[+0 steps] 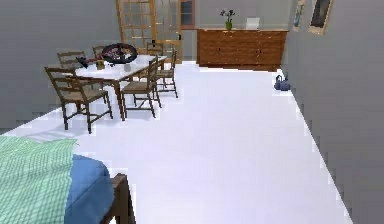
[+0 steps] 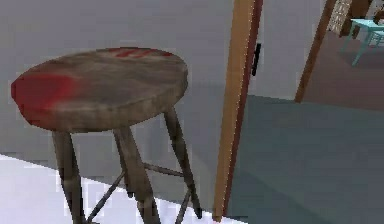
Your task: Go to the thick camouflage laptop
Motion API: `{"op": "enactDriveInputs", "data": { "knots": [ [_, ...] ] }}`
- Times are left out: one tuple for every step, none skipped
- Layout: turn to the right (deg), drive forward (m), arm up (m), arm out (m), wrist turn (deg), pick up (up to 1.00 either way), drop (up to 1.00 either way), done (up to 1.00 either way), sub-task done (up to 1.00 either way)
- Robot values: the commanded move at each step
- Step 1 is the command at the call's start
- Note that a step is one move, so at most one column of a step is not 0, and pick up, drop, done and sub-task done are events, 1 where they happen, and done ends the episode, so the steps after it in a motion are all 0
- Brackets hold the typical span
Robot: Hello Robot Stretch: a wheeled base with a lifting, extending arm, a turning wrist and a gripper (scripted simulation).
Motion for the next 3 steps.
{"op": "enactDriveInputs", "data": {
  "knots": [
    [-45.0,0.0,0.0,0.0,0.0,0.0,0.0,0.0,0.0],
    [-45.0,0.0,0.0,0.0,0.0,0.0,0.0,0.0,0.0],
    [-27.0,0.0,0.0,0.0,0.0,0.0,0.0,0.0,0.0]
  ]
}}
